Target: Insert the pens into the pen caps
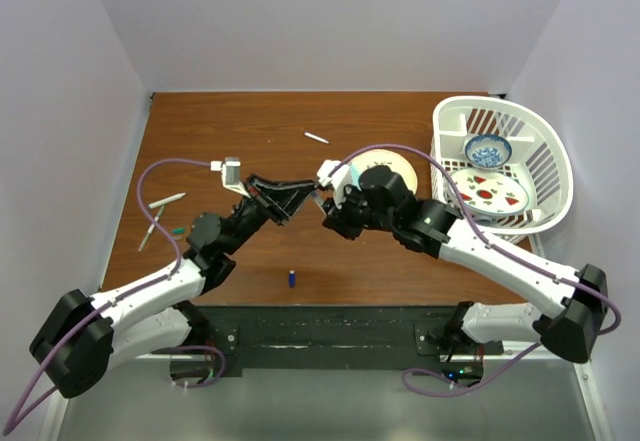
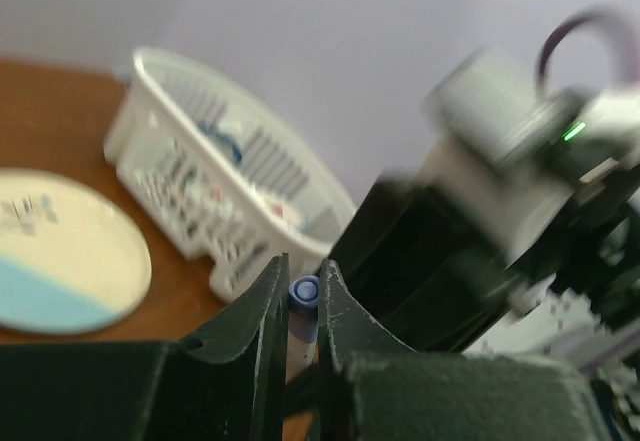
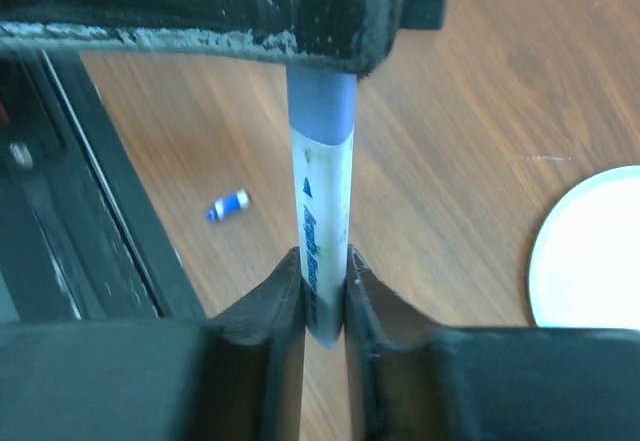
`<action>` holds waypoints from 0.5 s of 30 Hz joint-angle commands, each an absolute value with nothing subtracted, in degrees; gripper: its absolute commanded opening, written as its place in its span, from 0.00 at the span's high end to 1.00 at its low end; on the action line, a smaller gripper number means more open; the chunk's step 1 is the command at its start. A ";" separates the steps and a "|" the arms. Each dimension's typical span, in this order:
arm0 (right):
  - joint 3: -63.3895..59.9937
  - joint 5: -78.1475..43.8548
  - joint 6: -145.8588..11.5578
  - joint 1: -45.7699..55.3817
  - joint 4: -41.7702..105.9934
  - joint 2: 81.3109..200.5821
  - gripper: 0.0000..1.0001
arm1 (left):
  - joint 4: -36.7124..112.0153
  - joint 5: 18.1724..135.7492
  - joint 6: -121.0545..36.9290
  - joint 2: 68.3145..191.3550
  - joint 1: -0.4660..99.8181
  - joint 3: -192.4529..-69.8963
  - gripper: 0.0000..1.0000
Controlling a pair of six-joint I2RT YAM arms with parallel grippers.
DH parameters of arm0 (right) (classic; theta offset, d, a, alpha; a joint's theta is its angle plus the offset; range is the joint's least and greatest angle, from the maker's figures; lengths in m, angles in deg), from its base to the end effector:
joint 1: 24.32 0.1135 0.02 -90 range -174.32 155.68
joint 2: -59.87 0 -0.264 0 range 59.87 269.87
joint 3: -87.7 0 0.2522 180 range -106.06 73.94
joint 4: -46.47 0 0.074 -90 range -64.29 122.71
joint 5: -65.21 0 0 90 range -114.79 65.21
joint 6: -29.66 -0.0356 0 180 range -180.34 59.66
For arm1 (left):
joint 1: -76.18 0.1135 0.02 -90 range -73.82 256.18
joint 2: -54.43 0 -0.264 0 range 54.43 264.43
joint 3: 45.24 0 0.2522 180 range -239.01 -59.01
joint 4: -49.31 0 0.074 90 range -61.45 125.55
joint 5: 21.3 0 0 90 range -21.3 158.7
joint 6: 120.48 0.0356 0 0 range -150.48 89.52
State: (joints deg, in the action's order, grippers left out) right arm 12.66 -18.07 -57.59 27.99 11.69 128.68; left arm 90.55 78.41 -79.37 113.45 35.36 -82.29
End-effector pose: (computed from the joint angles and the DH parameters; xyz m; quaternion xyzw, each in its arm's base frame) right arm 0.1626 0.2173 0.3348 -0.4232 0.7471 0.2595 0.4420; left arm 0.1633 -0.1490 0.2815 0.0283 0.5801 -0.6078 0.5415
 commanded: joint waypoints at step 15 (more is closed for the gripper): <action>31.49 -14.68 -77.03 27.71 19.53 94.05 0.31 | 53.47 87.42 -74.60 130.97 43.30 -98.20 1.00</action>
State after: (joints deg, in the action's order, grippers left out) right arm 31.68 -14.68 -72.56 27.49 22.71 93.93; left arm 53.77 88.97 -75.80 126.31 43.05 -95.19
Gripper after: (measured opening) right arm 0.663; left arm 0.165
